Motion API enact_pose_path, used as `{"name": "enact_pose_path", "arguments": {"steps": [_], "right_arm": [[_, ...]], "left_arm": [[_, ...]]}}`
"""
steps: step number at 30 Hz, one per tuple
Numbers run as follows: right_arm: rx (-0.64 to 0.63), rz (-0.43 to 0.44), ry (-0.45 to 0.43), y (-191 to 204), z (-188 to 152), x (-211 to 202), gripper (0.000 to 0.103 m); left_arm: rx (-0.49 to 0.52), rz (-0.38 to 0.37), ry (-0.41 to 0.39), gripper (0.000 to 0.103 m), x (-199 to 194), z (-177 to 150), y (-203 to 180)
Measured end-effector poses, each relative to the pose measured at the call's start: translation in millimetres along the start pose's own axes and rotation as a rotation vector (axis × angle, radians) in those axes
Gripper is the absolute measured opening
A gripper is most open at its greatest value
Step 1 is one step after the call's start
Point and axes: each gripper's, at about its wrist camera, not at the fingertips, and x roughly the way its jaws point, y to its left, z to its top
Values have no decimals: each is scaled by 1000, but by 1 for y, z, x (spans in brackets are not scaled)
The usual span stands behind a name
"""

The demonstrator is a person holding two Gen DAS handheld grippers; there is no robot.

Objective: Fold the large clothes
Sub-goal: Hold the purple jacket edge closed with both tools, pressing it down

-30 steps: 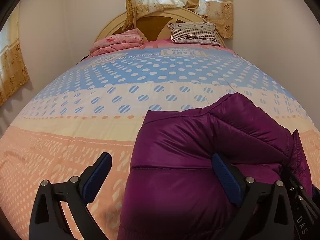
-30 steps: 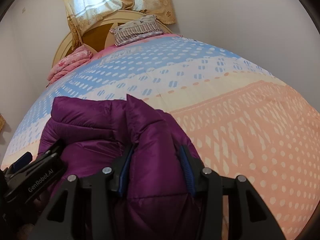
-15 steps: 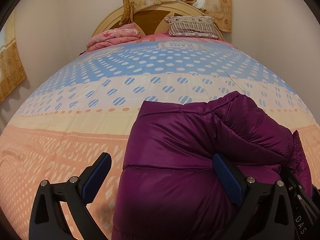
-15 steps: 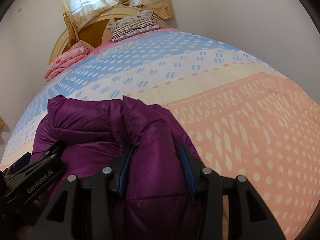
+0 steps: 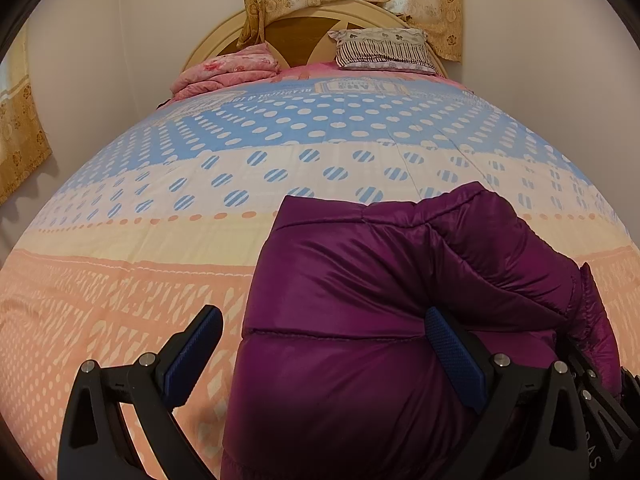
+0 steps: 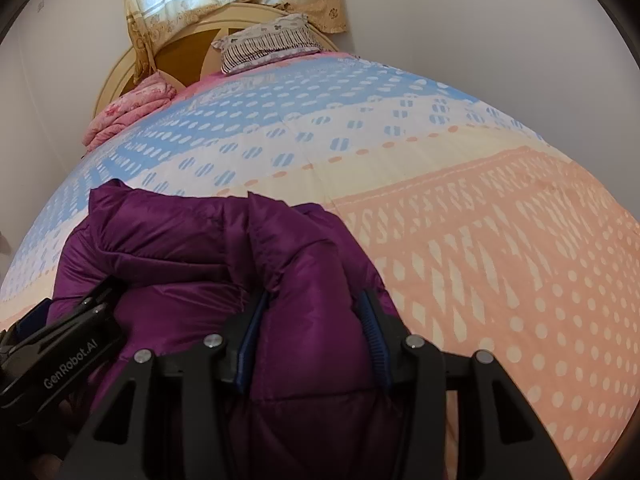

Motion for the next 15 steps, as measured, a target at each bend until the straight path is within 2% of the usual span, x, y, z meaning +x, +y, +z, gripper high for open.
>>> {"name": "enact_pose_path", "arguments": {"steps": [15], "right_arm": [[-15,-15,15,1,0,6,50]], "left_arm": [[7,-5,19,102,6,-1,-4]]}}
